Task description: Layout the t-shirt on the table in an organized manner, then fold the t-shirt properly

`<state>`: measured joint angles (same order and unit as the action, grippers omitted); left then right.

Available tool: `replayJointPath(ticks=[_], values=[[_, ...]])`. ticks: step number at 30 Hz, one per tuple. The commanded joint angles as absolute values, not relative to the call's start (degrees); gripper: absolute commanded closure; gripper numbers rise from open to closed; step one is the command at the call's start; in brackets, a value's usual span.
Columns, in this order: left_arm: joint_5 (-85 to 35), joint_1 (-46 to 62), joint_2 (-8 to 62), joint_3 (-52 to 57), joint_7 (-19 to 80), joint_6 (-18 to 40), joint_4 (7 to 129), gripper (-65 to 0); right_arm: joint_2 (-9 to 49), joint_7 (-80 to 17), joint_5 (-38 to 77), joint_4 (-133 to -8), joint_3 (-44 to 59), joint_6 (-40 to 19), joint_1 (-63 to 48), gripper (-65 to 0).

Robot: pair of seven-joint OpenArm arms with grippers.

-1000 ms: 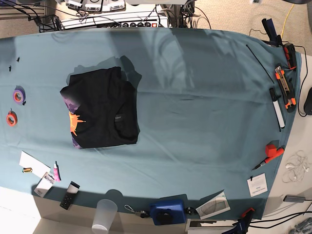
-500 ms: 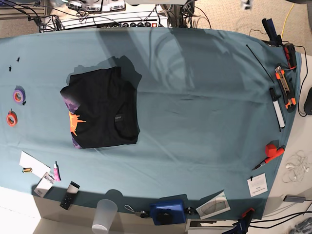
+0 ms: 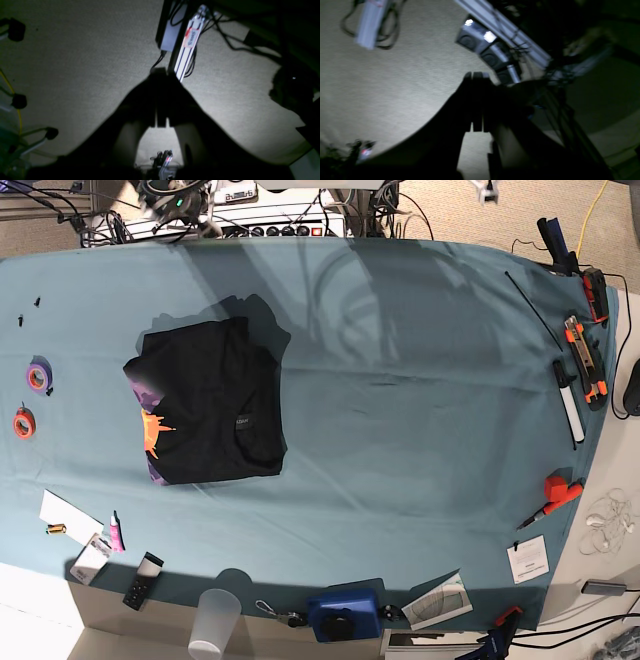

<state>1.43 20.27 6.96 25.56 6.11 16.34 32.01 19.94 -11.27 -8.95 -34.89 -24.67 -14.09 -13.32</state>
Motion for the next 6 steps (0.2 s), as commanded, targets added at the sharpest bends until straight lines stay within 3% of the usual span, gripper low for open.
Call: replayJointPath(ticks=[1, 6], values=[[1.3, 20.9, 7.1, 25.6, 5.9, 16.6, 32.6, 0.0, 20.6, -10.3, -8.9, -34.7, -24.9, -13.4, -13.3, 0.0], [1.3, 20.9, 6.3, 25.6, 5.9, 16.6, 33.9, 0.0, 20.4, -9.8, -8.8, -34.4, -24.9, -13.2, -13.3, 0.0]])
